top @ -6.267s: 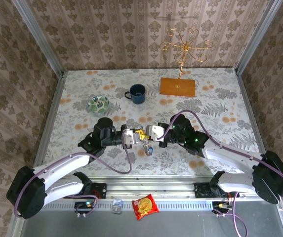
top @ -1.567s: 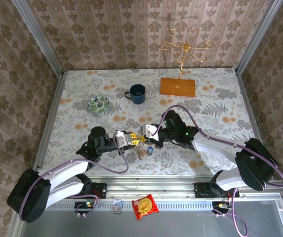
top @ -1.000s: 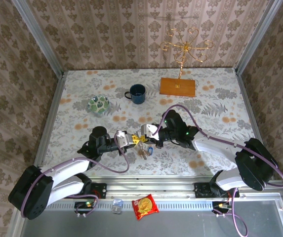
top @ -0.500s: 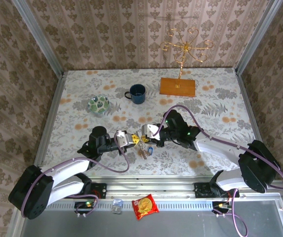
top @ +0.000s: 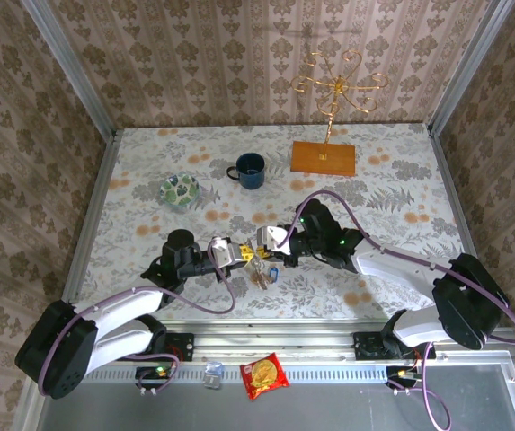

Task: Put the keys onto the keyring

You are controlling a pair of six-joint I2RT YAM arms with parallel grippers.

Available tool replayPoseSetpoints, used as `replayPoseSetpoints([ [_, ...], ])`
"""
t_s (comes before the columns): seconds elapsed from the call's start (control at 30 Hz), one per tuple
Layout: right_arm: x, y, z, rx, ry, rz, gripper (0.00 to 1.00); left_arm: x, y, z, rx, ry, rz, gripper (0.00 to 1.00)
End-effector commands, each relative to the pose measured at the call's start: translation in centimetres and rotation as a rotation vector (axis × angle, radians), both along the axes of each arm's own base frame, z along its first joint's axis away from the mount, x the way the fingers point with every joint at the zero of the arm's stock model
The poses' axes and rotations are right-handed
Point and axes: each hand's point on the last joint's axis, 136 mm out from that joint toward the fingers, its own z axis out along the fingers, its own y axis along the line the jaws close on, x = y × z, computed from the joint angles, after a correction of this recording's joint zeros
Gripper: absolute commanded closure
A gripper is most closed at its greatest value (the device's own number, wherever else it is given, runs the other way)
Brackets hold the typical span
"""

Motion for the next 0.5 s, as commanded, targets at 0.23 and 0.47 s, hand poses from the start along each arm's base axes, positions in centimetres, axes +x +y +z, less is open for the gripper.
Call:
replayPoseSetpoints([
  [0.23, -0.29, 0.62, 0.71, 0.008, 0.007, 0.033, 1.0, 0.49, -0.35, 1.79, -0.044, -0.032, -0.007, 0.91],
  [0.47, -0.29, 0.81, -0.07, -0.002, 0.033, 0.038, 1.0, 0.61, -0.44, 1.97, -0.059, -0.03, -0.004, 0.85],
])
